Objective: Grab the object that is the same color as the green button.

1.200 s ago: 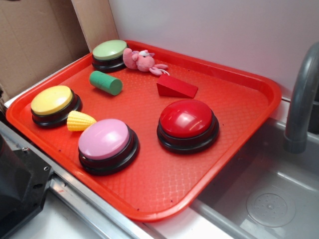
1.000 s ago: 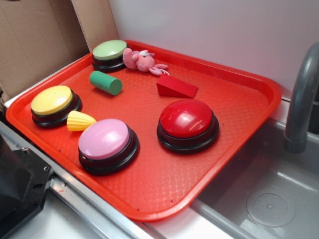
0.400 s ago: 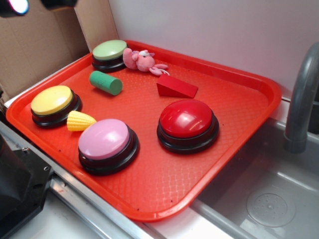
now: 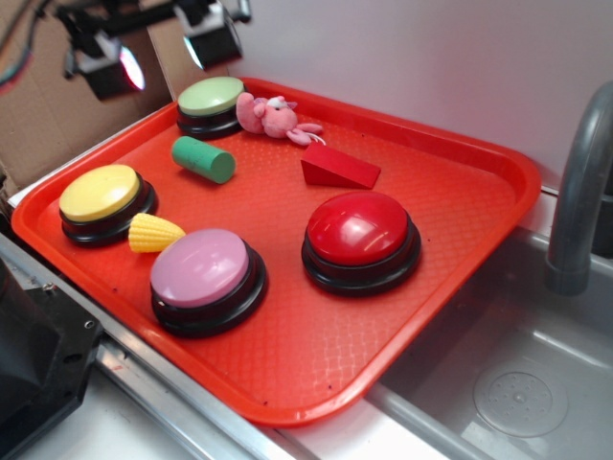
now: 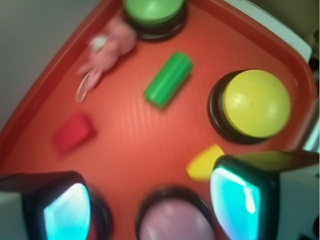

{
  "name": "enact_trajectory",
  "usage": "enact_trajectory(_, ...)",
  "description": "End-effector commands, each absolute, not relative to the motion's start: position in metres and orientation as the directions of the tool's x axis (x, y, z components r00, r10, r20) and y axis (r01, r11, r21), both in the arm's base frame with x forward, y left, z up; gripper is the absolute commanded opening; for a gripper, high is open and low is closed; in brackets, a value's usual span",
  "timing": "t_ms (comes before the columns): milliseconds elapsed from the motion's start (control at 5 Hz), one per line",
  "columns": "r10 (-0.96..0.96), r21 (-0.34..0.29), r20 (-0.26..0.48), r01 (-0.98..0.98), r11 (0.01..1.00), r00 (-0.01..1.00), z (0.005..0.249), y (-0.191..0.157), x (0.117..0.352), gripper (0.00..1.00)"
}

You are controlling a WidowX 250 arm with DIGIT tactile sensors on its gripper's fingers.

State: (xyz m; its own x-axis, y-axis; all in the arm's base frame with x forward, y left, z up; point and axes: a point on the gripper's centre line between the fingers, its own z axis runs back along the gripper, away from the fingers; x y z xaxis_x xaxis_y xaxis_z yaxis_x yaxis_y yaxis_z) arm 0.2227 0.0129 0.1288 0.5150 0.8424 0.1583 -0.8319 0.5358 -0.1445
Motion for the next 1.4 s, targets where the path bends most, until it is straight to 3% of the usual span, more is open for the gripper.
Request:
enact_trajectory(0, 0.906, -0.133, 0.285, -0.923, 0.361, 0.313, 0.084, 0.06, 0.255, 1.0)
enact_trajectory(200, 0.926, -0.144, 0.3, -0.949, 0.281, 0.229, 0.064, 0.073, 0.265, 1.0)
enact_trajectory(600, 0.963, -0.142, 0.256, -0.982, 0.128, 0.088, 0.037, 0.093, 0.268, 1.0)
enact_trajectory(800, 0.967, -0.134, 0.241, -0.985, 0.112, 0.077, 0.029, 0.097, 0.27, 1.0)
enact_trajectory(1000, 0.969, -0.136, 0.239, -0.985, 0.104, 0.069, 0.028, 0.098, 0.269, 0.0)
enact_trajectory(1200, 0.958, -0.126, 0.238, -0.973, 0.193, 0.16, 0.034, 0.098, 0.271, 0.0)
